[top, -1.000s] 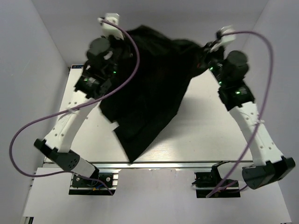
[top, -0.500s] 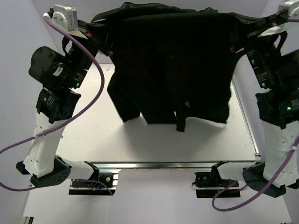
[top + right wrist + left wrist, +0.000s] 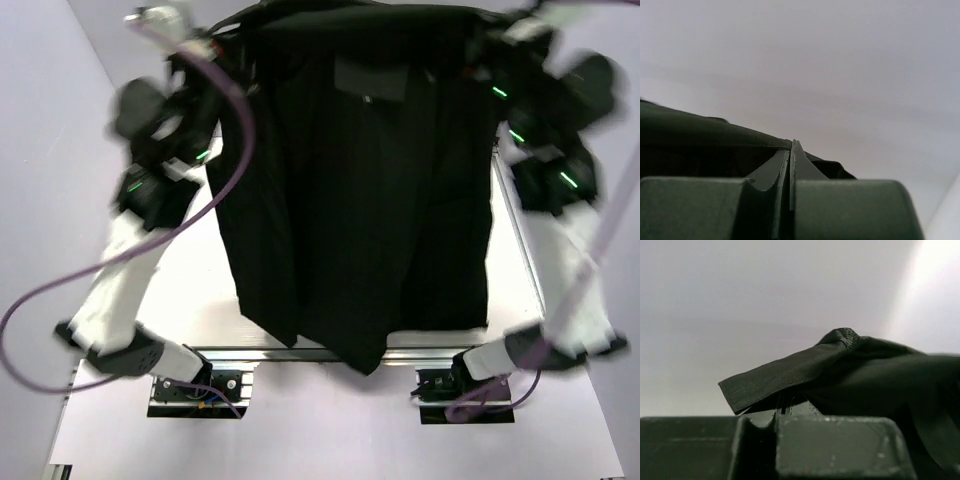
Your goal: Zip up the jacket
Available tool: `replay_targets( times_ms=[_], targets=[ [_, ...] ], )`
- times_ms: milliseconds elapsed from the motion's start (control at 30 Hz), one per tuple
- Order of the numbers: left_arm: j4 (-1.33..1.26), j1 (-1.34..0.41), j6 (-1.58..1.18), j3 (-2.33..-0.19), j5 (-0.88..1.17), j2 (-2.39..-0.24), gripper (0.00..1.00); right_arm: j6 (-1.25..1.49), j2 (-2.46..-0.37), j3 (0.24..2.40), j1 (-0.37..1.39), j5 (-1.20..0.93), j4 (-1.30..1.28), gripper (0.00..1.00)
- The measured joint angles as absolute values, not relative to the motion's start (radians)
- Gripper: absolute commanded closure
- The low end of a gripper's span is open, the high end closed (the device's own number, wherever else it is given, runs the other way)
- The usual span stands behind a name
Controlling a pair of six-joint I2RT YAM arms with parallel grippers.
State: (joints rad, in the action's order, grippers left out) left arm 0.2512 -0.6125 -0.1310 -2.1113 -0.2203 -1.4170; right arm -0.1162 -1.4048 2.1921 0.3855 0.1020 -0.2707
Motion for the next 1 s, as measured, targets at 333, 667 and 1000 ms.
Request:
replay_targets(
  times_ms=[333,667,1000],
  targets=[
    [0.327,-0.356,-0.271,-2.315,-0.425,-2.184,0.36,0.031,-2.164,2.263,0.292,0.212,-0.234,0.72],
    [0.462,-0.303,-0.299,-2.254,-0.353,-2.444,0.02,0.130,-2.240,2.044,0.266,0.174,-0.400,0.11],
    [0.371,-0.327,-0.478,-1.412,-0.241,-1.531,0.02,0.400,-1.301,1.126,0.231,0.228,-0.435,0.11]
  ],
)
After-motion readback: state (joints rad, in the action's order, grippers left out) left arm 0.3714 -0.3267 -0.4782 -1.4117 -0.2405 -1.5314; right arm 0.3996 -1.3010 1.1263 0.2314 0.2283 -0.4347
